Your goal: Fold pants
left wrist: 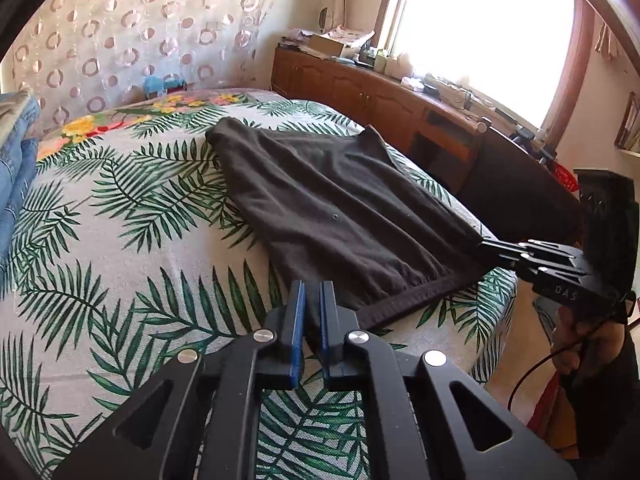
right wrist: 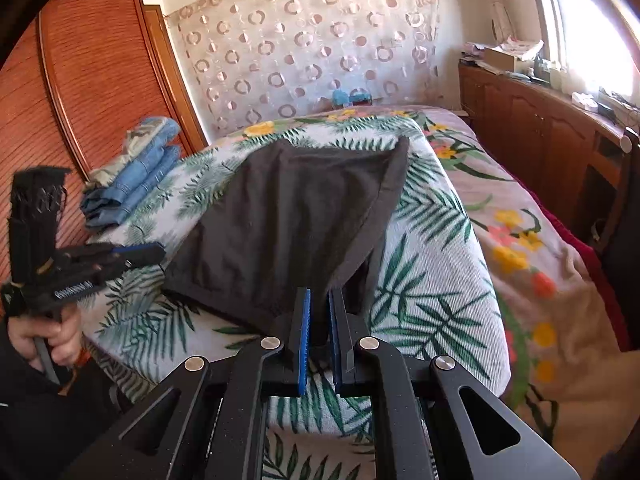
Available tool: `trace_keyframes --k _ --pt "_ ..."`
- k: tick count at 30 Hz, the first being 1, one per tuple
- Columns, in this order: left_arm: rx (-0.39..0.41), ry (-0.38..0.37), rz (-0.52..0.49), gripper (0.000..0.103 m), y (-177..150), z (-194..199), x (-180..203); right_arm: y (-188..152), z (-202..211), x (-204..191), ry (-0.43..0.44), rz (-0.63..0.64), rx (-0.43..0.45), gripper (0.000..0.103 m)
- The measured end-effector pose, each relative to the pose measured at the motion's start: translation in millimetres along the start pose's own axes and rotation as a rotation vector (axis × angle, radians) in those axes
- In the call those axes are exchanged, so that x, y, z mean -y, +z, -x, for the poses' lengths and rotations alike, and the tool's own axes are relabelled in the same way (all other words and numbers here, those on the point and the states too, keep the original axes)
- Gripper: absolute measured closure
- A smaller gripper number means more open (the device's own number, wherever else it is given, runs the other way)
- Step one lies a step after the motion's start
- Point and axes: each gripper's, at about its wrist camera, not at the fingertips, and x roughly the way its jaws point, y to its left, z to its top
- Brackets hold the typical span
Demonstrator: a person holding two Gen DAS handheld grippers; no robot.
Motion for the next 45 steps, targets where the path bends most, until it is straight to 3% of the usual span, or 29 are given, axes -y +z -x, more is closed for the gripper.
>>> trace_keyframes --k 3,14,16,21,24,29,34,45 --pt "-0.013 0.015 0.001 0.058 -1 -7 0 -1 -4 4 -0.004 -0.015 -0.012 0.094" --pt "-0.051 -0.001 0.004 0.058 -7 -24 5 -1 -5 4 0.001 -0.029 -0.003 0.094" --pt "-0.050 -0.004 0.002 0.060 -8 -23 6 -2 -5 5 0.001 -0.030 -0.003 0.094" --pt "-0.041 -0.032 -0.027 0.086 -8 -22 13 -3 -5 5 -0.002 -0.031 -0.003 0.094" --pt "-0.024 -0.015 -0.029 0.093 -6 -17 13 -3 -5 3 -0.011 -0.021 -0.004 0.094" --pt "-0.018 -0.013 -0.009 0.093 -7 -12 7 -2 -4 0 -0.029 -0.013 0.001 0.090" --pt "-0.027 -0.009 -0.007 0.093 -10 -16 5 -2 -7 -1 -0.074 -0.006 -0.006 0.073" --pt "-0.031 -0.008 -0.003 0.093 -10 -15 4 1 -16 -8 -0.093 0.028 -0.021 0.066"
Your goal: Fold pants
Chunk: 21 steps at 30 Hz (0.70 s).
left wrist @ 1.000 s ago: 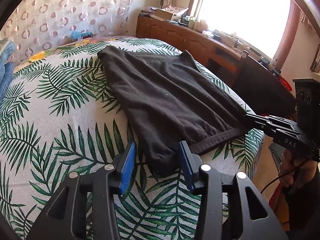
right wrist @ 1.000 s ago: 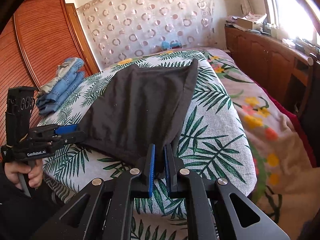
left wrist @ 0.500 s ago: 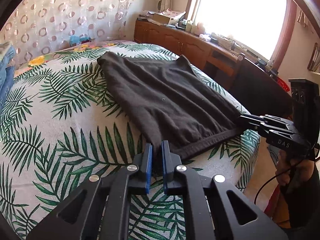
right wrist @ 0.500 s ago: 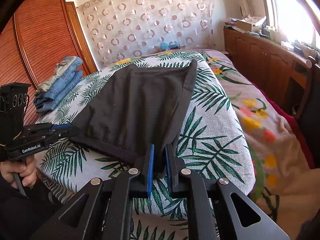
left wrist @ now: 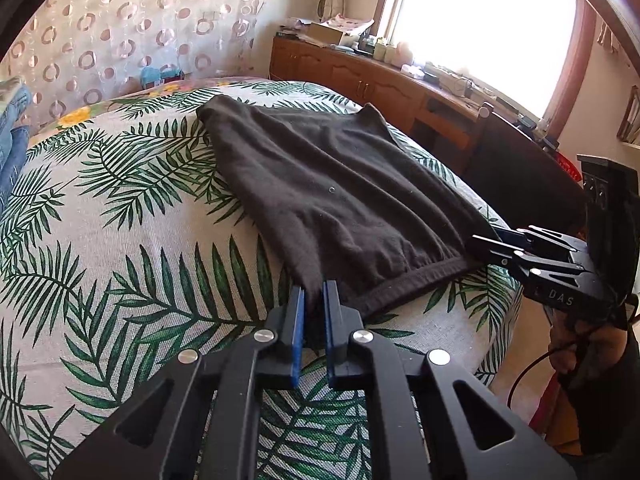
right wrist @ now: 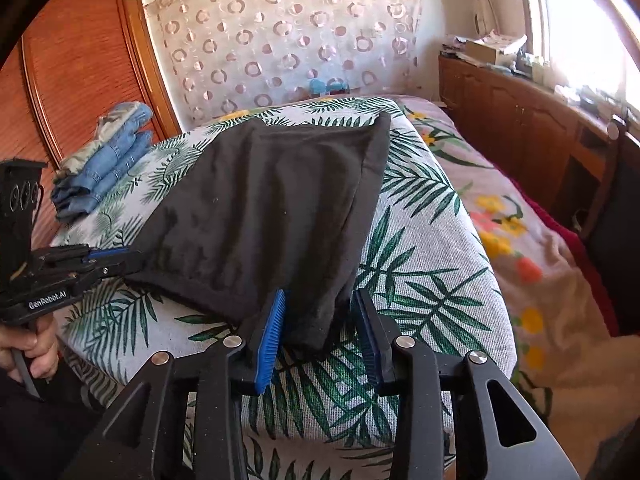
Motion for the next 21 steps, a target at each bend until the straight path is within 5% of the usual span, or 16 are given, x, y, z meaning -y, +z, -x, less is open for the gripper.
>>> trace_keyframes --k 4,9,21 --pt "0.003 0.005 0.004 0.091 1.1 0.4 0.2 -1.1 -0.2 0.4 0.017 0.010 0.005 0.075" --pt "0.015 0.002 0.020 0.061 2.4 2.8 -1.6 -3.2 0.8 3.1 0.030 0.012 0.010 0.078" --pt "0.015 -0.020 0.047 0.062 -4.3 -2.5 0.9 -4.9 -0.4 2.1 0.035 0.008 0.016 0.078"
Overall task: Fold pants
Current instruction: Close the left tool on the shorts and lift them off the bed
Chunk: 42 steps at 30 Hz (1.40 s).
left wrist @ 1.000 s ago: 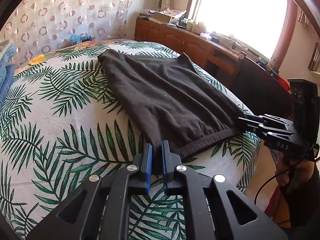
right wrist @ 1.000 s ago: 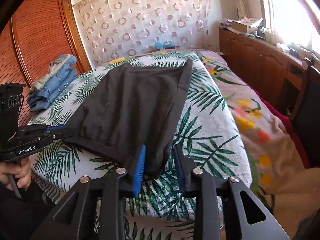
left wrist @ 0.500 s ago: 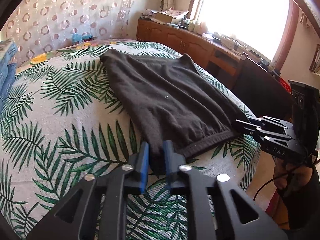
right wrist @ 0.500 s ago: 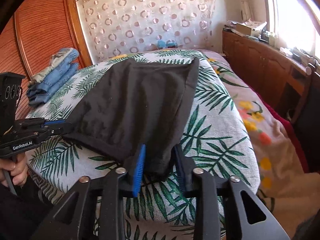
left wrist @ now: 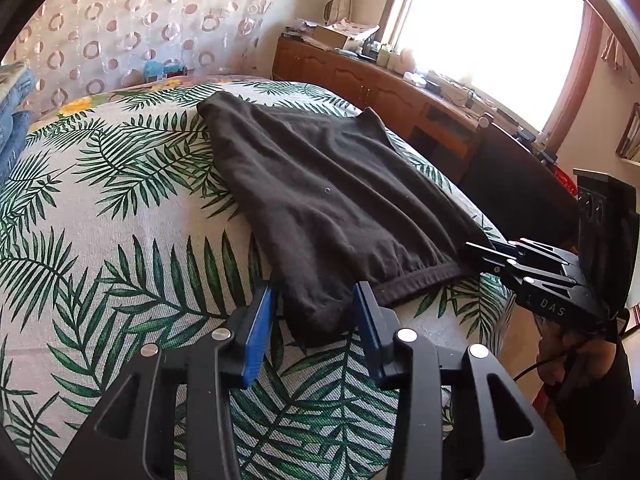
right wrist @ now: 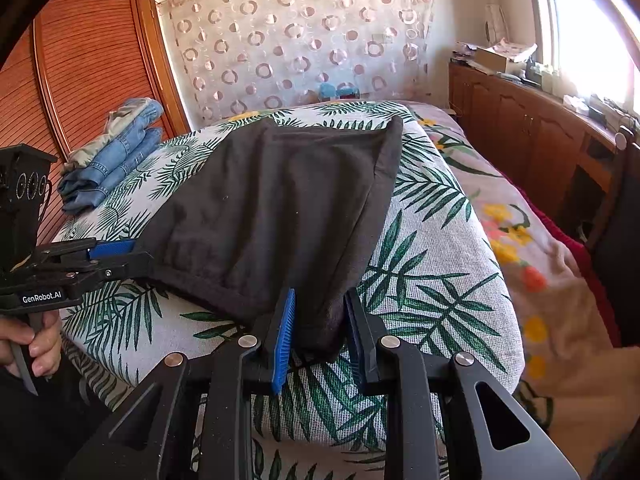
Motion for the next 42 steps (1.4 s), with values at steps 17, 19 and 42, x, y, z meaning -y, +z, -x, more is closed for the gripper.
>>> trace_keyframes --k 17,19,42 --pt "0.153 -0.033 -0.044 0.092 32 61 14 26 31 -7 0.092 0.022 0.100 0.095" --pt "0.193 -0.031 -0.055 0.092 46 82 15 38 42 -12 0.097 0.043 0.137 0.095" --pt "0.410 0.156 -0.100 0.092 121 150 -49 133 82 -79 0.141 0.276 0.341 0.096"
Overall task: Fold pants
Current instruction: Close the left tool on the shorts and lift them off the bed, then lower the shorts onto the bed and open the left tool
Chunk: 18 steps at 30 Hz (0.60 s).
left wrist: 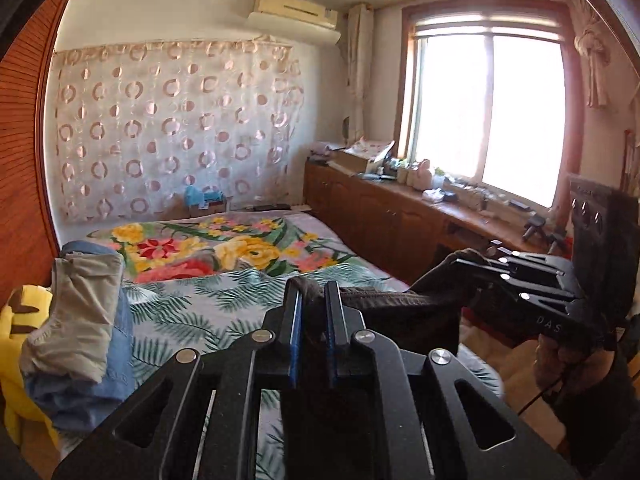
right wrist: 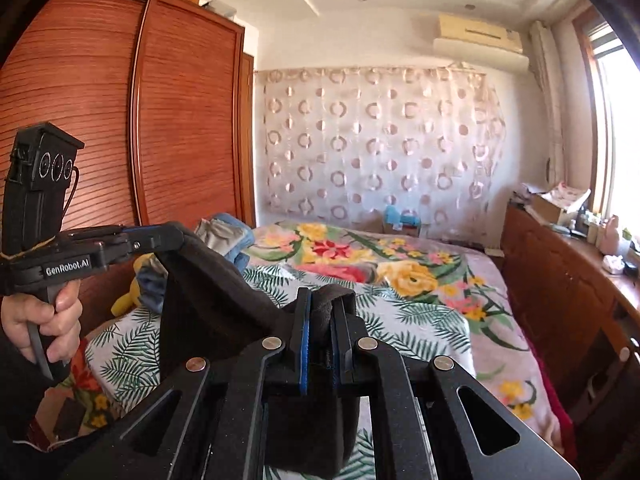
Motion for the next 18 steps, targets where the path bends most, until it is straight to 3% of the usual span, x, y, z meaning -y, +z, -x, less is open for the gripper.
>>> trace_keyframes --k 4,10,13,18 --pt "-0.026 0.067 -0.013 0.092 28 -42 -33 28 -56 12 -0.048 0.050 -0.048 0.096" --pt "0.062 0.100 -0.040 0.092 74 -29 -42 95 -105 8 -0.098 0.059 0.008 0.096" --pt "0.021 0.111 -0.072 0.092 56 -28 -42 105 -108 4 -0.093 0.064 0.020 0.096" --pt "-0.099 0.101 -0.049 0.092 -12 -33 -42 51 -131 -2 -0.036 0.039 -0.091 0.096"
